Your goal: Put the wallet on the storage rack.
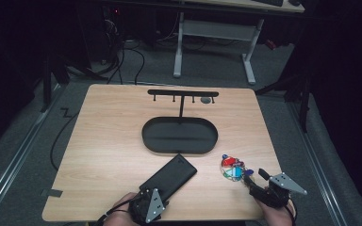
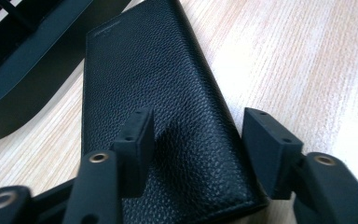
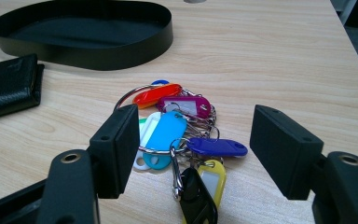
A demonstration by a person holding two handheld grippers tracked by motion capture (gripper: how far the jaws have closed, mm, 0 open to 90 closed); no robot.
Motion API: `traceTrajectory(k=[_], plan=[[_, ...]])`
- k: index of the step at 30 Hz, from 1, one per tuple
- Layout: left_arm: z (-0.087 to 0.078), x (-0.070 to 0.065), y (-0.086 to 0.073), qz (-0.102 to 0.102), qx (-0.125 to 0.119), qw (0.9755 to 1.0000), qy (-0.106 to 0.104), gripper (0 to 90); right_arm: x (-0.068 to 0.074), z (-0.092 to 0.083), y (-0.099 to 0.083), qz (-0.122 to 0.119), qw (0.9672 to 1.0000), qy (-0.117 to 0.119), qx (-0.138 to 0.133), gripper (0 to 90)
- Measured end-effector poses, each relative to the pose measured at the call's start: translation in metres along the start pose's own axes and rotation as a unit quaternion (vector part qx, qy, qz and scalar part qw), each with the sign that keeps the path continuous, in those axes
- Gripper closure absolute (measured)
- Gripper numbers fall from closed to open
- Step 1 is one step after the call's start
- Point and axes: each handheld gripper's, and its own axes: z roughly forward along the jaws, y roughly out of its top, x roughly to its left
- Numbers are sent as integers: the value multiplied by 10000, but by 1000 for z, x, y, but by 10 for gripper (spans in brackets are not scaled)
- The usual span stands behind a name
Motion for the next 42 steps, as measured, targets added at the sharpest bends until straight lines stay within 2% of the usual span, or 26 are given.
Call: traceTrajectory(k=[9, 14, 19, 24, 35, 39, 42], plan=[[-4, 8, -2, -279, -108, 9994, -172, 622, 1, 2, -1, 63, 10000, 36, 27, 333], [-6, 10, -2, -415, -158, 9989, -166, 709, 1, 2, -1, 68, 10000, 49, 23, 333], [-8, 10, -2, -432, -182, 9988, -105, 737, 0, 1, -1, 98, 9999, 40, 14, 333], [-12, 12, -1, -558, -300, 9980, -60, 757, -1, 0, 0, 101, 9999, 34, -15, 333], [-25, 25, -4, -1019, -622, 9928, -120, 778, -2, -1, 0, 105, 9999, 24, -32, 333], [-30, 29, -4, -1125, -688, 9912, -85, 785, -3, -1, 0, 113, 9999, 27, -26, 333], [-33, 32, -5, -1238, -787, 9892, -72, 790, -2, -1, 0, 117, 9999, 28, -23, 333]])
